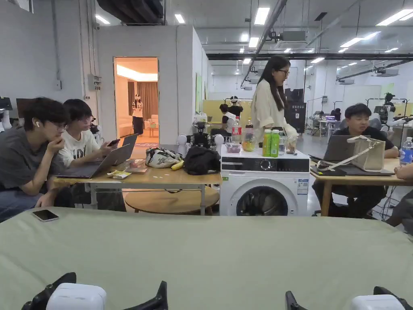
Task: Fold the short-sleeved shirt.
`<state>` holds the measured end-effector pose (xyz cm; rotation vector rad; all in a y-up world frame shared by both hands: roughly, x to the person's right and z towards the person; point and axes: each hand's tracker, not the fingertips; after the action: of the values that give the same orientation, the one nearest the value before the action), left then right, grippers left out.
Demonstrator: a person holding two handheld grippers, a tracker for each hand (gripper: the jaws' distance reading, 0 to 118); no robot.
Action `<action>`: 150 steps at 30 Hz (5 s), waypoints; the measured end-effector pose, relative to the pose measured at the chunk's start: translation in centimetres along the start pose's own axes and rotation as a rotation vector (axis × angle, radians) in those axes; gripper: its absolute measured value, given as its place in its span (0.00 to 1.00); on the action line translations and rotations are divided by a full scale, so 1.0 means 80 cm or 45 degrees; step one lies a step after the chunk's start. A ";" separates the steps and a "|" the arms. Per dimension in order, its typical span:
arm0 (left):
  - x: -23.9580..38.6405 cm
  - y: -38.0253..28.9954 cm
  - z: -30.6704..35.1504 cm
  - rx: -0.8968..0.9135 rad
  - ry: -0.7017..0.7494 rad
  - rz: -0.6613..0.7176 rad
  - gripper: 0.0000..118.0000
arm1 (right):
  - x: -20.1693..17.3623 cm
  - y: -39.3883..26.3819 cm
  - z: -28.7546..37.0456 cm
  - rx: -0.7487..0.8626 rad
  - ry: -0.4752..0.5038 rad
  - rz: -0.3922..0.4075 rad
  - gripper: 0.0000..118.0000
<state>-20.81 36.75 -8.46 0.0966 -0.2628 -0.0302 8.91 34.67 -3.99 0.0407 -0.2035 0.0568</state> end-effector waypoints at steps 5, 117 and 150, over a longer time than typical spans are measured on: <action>0.002 -0.005 -0.002 0.014 0.006 -0.010 1.00 | -0.005 -0.006 -0.001 0.002 -0.010 0.040 1.00; -0.294 -0.142 -0.071 -0.850 0.155 0.351 0.88 | -0.162 -0.054 -0.067 -0.224 0.518 -0.113 0.00; -0.267 0.227 -0.259 -0.489 0.409 -0.473 0.00 | -0.026 -0.059 -0.058 -0.273 0.282 -0.232 0.00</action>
<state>-35.74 57.63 -32.07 -0.2323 0.0880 -0.4289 8.06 30.02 -9.11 -0.1605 0.0167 -0.1419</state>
